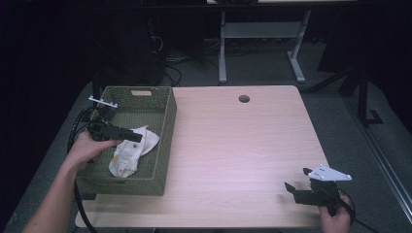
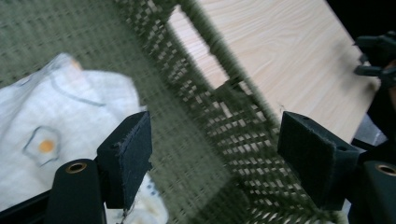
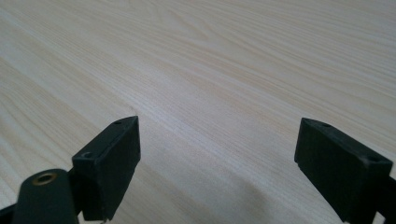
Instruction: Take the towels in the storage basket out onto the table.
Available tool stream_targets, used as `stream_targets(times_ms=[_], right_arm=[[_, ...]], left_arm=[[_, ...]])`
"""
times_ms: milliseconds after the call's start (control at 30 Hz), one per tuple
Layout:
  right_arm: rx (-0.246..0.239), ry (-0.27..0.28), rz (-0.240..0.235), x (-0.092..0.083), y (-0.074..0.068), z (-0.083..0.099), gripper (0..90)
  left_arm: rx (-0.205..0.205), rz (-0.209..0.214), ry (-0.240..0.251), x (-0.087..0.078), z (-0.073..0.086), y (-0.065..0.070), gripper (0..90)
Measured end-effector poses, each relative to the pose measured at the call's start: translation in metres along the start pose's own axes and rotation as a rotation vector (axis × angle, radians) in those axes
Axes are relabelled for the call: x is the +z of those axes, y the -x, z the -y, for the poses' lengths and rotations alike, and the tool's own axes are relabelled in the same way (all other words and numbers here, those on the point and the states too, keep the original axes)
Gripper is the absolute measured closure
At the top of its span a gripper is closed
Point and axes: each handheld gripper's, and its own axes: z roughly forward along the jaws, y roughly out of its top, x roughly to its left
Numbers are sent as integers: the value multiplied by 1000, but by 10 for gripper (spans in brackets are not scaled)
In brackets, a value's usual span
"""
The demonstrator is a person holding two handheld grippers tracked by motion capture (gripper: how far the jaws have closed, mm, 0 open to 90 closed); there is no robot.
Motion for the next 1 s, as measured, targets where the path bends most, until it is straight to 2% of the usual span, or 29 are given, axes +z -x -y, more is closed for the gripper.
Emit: stream_targets(times_ms=[367,500,633,767,900,1000], right_arm=[[-2,0,-1,0,0,0,140],[-5,0,-2,0,0,1,140],[-3,1,-3,-1,0,1,140],[1,-1,-2,-1,0,1,140],[-3,-2,-2,-1,0,1,140],[-4,-2,-3,-1,0,1,140]], left_arm=[[-52,-126,-80,11,6,-17,259],[-55,-186,-128,18,7,-20,259],[-68,-218,-150,23,7,-24,261],[-74,-262,-203,30,8,-28,275],[-82,-294,-229,35,10,-32,294],[-84,-333,-276,39,11,-35,309]])
